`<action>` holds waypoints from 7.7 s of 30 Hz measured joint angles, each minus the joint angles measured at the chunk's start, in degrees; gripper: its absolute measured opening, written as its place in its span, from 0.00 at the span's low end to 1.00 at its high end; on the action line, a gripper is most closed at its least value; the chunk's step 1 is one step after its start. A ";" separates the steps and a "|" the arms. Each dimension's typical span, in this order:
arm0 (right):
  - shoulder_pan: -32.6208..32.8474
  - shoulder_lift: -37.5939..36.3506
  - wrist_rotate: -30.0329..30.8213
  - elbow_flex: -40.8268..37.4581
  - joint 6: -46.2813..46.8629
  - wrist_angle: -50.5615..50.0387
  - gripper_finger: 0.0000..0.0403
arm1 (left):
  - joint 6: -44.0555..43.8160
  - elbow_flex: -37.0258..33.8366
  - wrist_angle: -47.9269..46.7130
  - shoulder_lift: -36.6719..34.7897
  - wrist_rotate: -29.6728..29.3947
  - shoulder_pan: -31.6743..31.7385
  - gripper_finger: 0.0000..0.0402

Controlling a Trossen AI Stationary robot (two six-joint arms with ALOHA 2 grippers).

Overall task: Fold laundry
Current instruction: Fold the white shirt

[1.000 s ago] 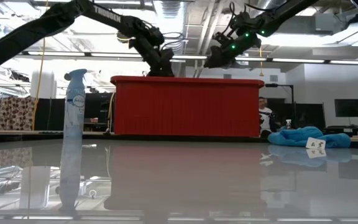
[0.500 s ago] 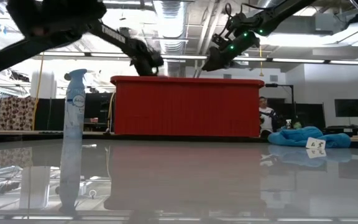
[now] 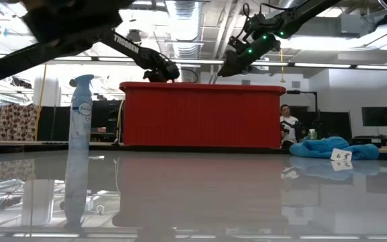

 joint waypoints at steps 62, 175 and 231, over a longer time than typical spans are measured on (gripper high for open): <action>0.27 8.13 6.49 0.09 -3.41 9.76 0.58 | -0.59 -0.18 9.67 -7.72 0.64 4.26 0.39; 4.18 9.42 7.43 3.93 -4.78 16.10 0.51 | -40.94 -0.12 48.94 -21.08 28.47 3.68 0.01; 22.64 -14.40 51.99 30.40 -34.12 -4.20 0.05 | -81.37 0.06 77.94 -31.64 61.68 -9.45 0.00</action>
